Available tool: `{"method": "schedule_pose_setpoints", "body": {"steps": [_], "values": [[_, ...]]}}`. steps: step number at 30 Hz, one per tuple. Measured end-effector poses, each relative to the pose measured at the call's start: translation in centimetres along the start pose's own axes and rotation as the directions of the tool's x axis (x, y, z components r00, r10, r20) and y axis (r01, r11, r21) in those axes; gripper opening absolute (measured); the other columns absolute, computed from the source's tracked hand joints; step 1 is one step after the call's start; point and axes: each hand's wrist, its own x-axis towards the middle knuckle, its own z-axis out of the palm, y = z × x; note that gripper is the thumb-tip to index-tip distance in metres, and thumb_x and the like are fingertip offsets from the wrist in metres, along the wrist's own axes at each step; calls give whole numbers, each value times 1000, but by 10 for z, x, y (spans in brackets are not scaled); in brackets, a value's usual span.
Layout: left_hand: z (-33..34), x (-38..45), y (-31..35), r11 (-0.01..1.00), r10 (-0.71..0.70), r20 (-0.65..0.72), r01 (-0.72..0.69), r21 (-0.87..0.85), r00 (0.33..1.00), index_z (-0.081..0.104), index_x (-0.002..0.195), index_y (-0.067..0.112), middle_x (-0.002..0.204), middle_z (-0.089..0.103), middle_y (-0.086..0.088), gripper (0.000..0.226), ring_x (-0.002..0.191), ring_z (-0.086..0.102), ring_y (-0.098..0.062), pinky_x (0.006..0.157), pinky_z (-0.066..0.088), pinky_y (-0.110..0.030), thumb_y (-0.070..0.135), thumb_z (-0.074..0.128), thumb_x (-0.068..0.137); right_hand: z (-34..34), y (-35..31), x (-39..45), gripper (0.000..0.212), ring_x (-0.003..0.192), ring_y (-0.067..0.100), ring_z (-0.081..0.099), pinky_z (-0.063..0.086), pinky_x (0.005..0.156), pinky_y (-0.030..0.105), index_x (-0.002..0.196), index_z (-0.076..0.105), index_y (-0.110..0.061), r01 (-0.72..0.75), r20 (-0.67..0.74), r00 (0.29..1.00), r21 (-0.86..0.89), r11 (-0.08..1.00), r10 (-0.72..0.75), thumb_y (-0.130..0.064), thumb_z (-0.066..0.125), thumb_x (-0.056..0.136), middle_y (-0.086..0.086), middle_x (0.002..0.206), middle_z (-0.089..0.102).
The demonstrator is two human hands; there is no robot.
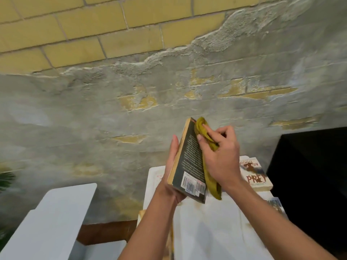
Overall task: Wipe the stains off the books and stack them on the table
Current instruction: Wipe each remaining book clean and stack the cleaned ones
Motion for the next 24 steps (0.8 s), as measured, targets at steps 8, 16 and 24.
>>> {"method": "schedule_pose_setpoints", "body": {"steps": [8, 16, 24], "values": [[-7, 13, -1, 999, -33, 78, 34, -13, 996, 62, 135, 10, 129, 63, -18, 87, 117, 62, -32, 106, 45, -46, 80, 44, 87, -9, 8, 4, 36, 87, 11, 50, 49, 76, 29, 126, 69, -18, 188, 80, 980, -106, 976, -180, -22, 73, 90, 0, 99, 47], [6, 37, 2, 999, -46, 112, 48, -23, 993, 41, 148, -5, 155, 33, -30, 114, 145, 34, -40, 123, 23, -49, 86, 47, 80, -9, -7, -31, 35, 96, 8, 50, 45, 83, 21, 123, 71, -15, 278, 137, 949, 66, 958, -285, -23, 68, 89, 3, 100, 46], [5, 35, -5, 990, 3, 97, 11, -141, 995, 66, 127, 7, 119, 68, -15, 70, 105, 65, -30, 99, 50, -42, 66, 50, 92, -26, 33, 48, 31, 88, 19, 53, 52, 70, 38, 122, 71, -27, 142, 5, 989, -224, 964, -145, -34, 70, 92, -1, 99, 48]]}}
